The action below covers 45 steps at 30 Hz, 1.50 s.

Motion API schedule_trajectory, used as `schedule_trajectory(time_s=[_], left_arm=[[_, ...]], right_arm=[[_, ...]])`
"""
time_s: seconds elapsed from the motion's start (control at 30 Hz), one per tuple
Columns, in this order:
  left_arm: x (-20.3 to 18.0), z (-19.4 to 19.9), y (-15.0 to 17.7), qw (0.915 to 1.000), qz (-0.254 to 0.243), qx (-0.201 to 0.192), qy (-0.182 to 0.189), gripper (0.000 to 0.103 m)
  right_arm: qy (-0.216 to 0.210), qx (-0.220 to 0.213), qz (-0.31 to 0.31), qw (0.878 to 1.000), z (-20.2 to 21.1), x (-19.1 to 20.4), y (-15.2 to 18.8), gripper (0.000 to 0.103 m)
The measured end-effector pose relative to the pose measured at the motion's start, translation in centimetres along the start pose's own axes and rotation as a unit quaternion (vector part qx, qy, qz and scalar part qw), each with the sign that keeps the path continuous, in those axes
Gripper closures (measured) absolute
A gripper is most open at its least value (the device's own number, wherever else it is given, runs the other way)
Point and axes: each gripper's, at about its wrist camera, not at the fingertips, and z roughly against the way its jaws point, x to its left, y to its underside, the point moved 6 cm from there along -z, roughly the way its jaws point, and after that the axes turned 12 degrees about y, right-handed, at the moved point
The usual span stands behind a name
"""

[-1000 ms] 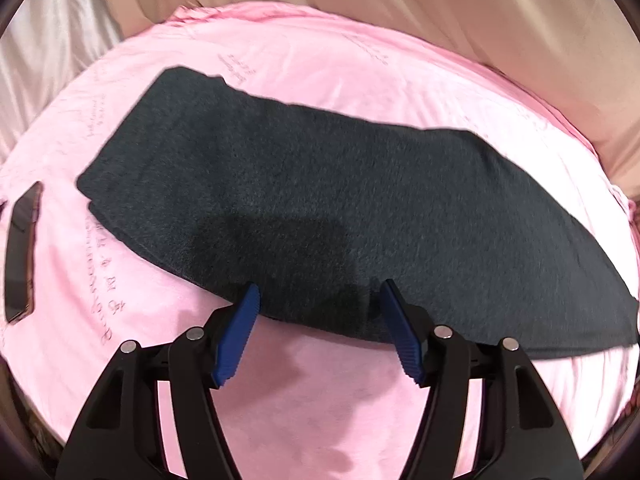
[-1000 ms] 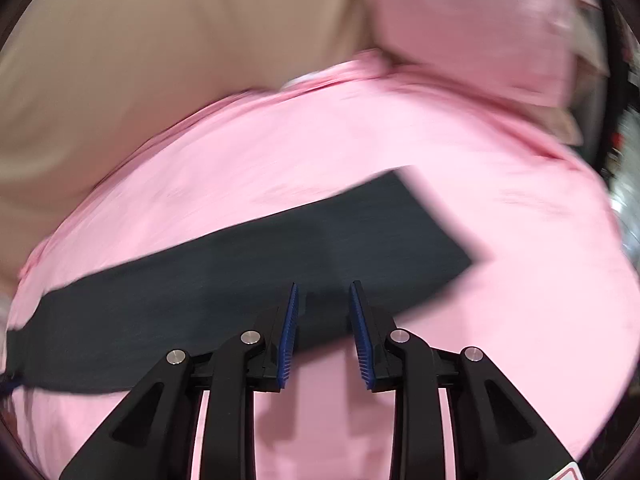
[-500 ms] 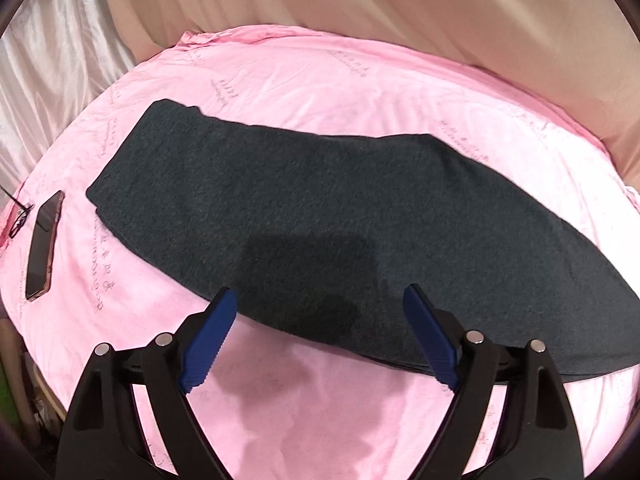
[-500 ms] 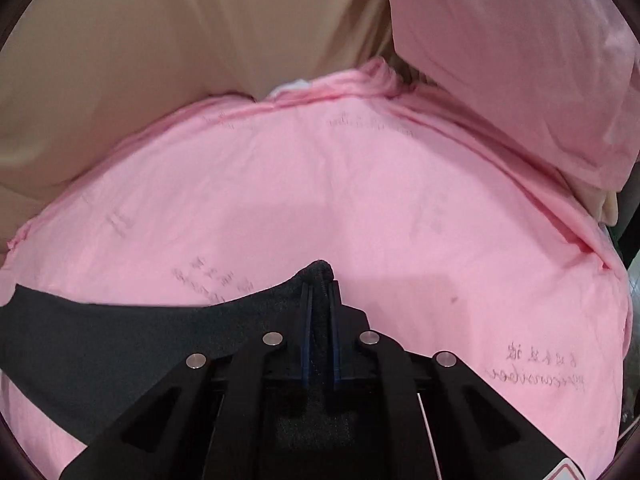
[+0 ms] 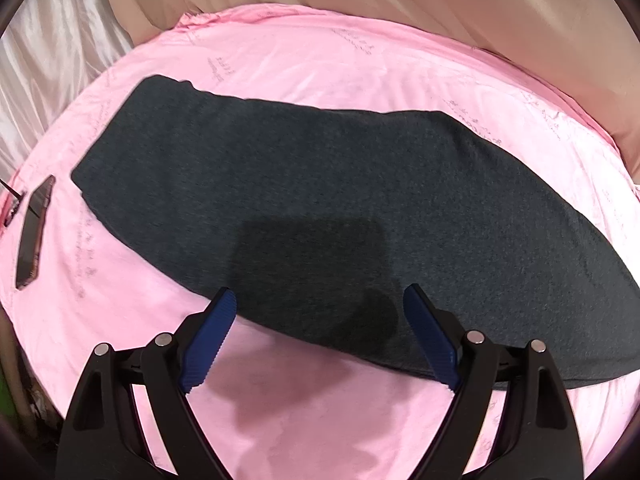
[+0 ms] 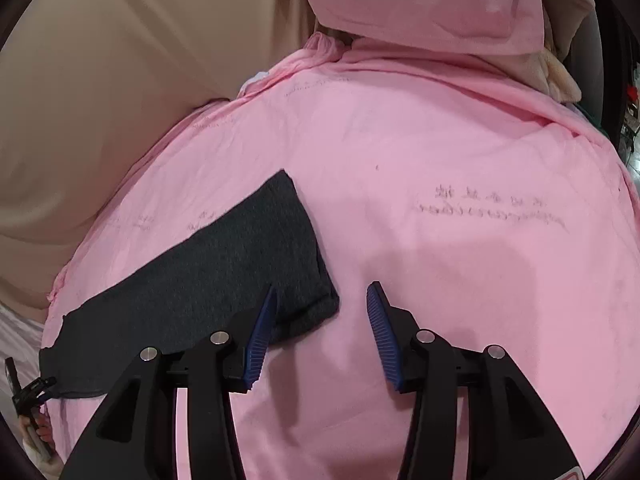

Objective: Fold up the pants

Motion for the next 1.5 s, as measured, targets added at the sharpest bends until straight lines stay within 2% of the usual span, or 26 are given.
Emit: schedule_trajectory(time_s=[0.03,0.07,0.1,0.2,0.27,0.3,0.37,0.43,0.53,0.57,0.6,0.63,0.73,0.87,1.0,1.1,1.17,1.23,1.3,1.4,1.5], left_arm=[[-0.4,-0.1,0.1,1.0000,-0.001,0.001,0.006,0.020],[-0.7,-0.1,0.3,1.0000,-0.004,0.000,0.009,0.019],[-1.1,0.0,0.5,0.9999,-0.009,0.000,0.013,0.019],[-1.2,0.4,1.2,0.9996,-0.017,0.002,0.022,0.018],[-0.7,0.3,1.5,0.9997,-0.015,0.003,0.020,0.017],[-0.4,0.2,1.7,0.9997,-0.012,0.005,0.019,0.017],[0.3,-0.3,1.9,0.9997,0.001,0.013,0.022,0.017],[0.6,-0.5,1.9,0.9993,0.012,0.016,0.032,0.017],[0.4,-0.5,1.8,0.9991,0.010,0.013,0.040,0.017],[0.3,-0.5,1.8,0.9989,0.009,0.013,0.044,0.017],[0.2,-0.5,1.9,0.9987,0.010,0.013,0.047,0.017],[0.2,-0.4,1.9,0.9985,0.010,0.013,0.052,0.017],[0.6,0.2,1.9,0.9976,0.008,0.005,0.068,0.016],[2.1,1.2,1.8,0.9960,0.011,-0.007,0.089,0.016],[2.7,1.8,1.6,0.9940,0.005,-0.017,0.108,0.016],[2.8,2.3,1.9,0.9927,-0.003,-0.025,0.118,0.016],[2.7,2.8,2.2,0.9919,-0.014,-0.034,0.121,0.015],[2.8,3.3,2.5,0.9917,-0.031,-0.041,0.118,0.015],[2.4,3.5,2.6,0.9915,-0.045,-0.049,0.112,0.015],[1.4,3.4,2.7,0.9899,-0.052,-0.052,0.121,0.015],[0.7,2.9,2.9,0.9883,-0.054,-0.047,0.135,0.015]], right_arm=[[0.008,-0.005,0.004,1.000,-0.1,0.3,0.2,0.059],[0.016,-0.006,0.008,1.000,-0.2,0.6,0.1,0.067],[0.023,-0.003,0.009,1.000,-0.4,0.6,0.1,0.093],[0.015,-0.011,-0.005,1.000,0.8,0.2,0.0,0.093],[0.016,0.017,-0.015,1.000,-0.4,-0.8,0.7,0.091],[0.003,0.012,-0.028,1.000,-0.3,-1.1,1.0,0.089],[-0.002,0.018,-0.040,0.999,0.3,-1.1,1.4,0.082],[-0.013,0.012,-0.047,0.999,0.9,-0.7,1.7,0.062],[-0.021,0.008,-0.051,0.998,0.3,0.4,1.8,0.055],[-0.016,0.007,-0.048,0.999,0.1,0.7,1.7,0.056],[-0.007,0.007,-0.048,0.999,-0.1,0.9,1.5,0.067],[-0.013,0.013,-0.056,0.998,-0.4,1.0,1.3,0.093],[-0.030,0.003,-0.083,0.996,0.2,1.4,0.7,0.092],[-0.050,-0.026,-0.079,0.995,2.2,4.1,-0.1,0.092],[-0.040,-0.040,-0.057,0.997,3.1,7.4,-0.7,0.093],[-0.027,-0.041,-0.065,0.997,3.0,7.7,-0.6,0.093],[-0.051,-0.034,-0.087,0.994,3.6,7.8,-0.2,0.093],[-0.062,-0.038,-0.071,0.995,4.8,9.4,0.1,0.093],[-0.087,-0.041,-0.047,0.994,5.9,12.5,0.1,0.093],[-0.130,-0.036,0.010,0.991,7.0,19.3,0.9,0.093],[-0.177,-0.021,0.070,0.981,7.2,26.9,2.6,0.093]])
